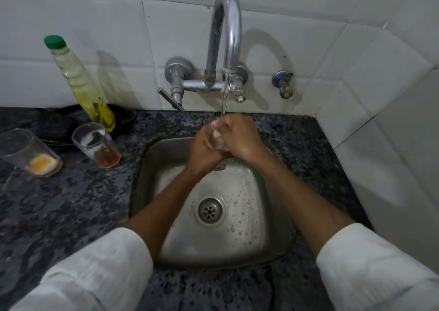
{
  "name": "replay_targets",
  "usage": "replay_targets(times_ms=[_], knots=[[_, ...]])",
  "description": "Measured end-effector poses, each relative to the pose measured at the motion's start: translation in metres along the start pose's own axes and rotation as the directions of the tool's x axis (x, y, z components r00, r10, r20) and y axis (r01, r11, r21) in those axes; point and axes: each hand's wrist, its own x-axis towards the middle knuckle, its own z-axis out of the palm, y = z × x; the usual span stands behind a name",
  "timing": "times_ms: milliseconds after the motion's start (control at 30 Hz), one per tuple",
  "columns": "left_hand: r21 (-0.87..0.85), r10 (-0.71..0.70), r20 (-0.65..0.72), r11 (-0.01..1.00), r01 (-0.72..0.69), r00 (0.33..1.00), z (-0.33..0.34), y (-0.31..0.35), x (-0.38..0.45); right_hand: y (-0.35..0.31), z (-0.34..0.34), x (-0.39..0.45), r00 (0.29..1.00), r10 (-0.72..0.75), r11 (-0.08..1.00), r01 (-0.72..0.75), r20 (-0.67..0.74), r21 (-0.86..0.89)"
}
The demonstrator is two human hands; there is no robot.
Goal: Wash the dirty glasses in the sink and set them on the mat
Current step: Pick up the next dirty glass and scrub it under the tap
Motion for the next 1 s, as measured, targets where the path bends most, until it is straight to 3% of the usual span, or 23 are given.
replay_targets(times_ms=[33,133,167,200,267,333,400,433,500,567,600,667,733,767,800,867,933,1000], knots=[[-0.073,-0.036,0.160,0.996,0.049,0.986,-0.011,-0.003,0.004,0.002,-0.004,-0.001,1.000,-0.015,0.997,0.013,0.021,0.070],[-0.295,-0.080,0.542,0.914,0.278,0.837,-0.036,0.000,0.010,0.003,-0.013,-0.005,0.989,-0.128,0.979,0.114,0.078,0.169],[-0.300,-0.090,0.540,0.908,0.291,0.837,-0.035,0.001,0.011,0.003,-0.011,-0.005,0.988,-0.131,0.983,0.119,0.085,0.141],[-0.271,-0.106,0.464,0.928,0.255,0.879,-0.029,0.003,0.009,0.002,-0.008,-0.003,0.991,-0.098,0.991,0.088,0.087,0.105],[-0.081,-0.154,0.149,0.983,0.168,0.977,-0.007,0.005,0.006,0.000,-0.001,0.002,0.998,-0.005,1.000,0.005,0.061,0.004],[0.059,-0.079,-0.102,0.995,0.085,0.992,0.009,0.003,0.002,0.000,0.004,0.004,0.999,0.045,0.997,-0.044,0.001,-0.065],[0.061,-0.031,-0.047,0.998,0.034,0.998,0.004,0.000,0.003,0.002,0.004,0.004,0.999,0.036,0.999,-0.037,-0.023,-0.029],[-0.016,-0.063,0.068,0.998,0.064,0.996,-0.005,0.001,0.003,0.002,0.000,0.003,1.000,0.009,1.000,-0.009,-0.010,0.001],[-0.197,-0.158,0.332,0.953,0.232,0.930,-0.026,0.003,0.005,0.004,-0.005,0.001,0.995,-0.087,0.995,0.085,0.043,0.053],[-0.245,-0.213,0.438,0.906,0.344,0.873,-0.033,0.006,0.002,0.005,-0.007,0.000,0.987,-0.140,0.988,0.134,0.076,0.081],[-0.204,-0.230,0.378,0.924,0.323,0.897,-0.030,0.005,0.002,0.005,-0.006,-0.001,0.990,-0.115,0.991,0.108,0.078,0.080],[-0.049,-0.225,0.131,0.971,0.233,0.966,-0.014,0.006,-0.002,0.003,0.000,-0.001,0.999,-0.021,0.999,0.020,0.036,0.027],[0.227,-0.084,-0.147,0.967,0.116,0.986,0.003,0.004,-0.005,0.002,0.007,-0.001,0.998,0.055,0.998,-0.056,-0.031,-0.027],[0.348,0.003,-0.212,0.935,0.073,0.977,0.008,0.004,-0.008,0.002,0.009,-0.001,0.996,0.077,0.997,-0.078,-0.055,-0.019],[0.383,0.037,-0.192,0.923,0.040,0.981,0.007,0.002,-0.008,0.003,0.009,-0.001,0.993,0.081,0.997,-0.082,-0.080,-0.009],[0.162,-0.082,0.021,0.984,0.077,0.996,-0.007,0.003,-0.005,0.007,0.006,-0.003,0.994,0.032,0.999,-0.033,-0.104,-0.006],[-0.089,-0.222,0.363,0.958,0.271,0.905,-0.028,0.003,-0.003,0.011,0.002,-0.006,0.996,-0.043,0.996,0.049,-0.077,0.078],[-0.180,-0.256,0.489,0.906,0.384,0.834,-0.037,0.002,-0.003,0.010,0.000,-0.009,0.997,-0.067,0.986,0.072,-0.040,0.149]])
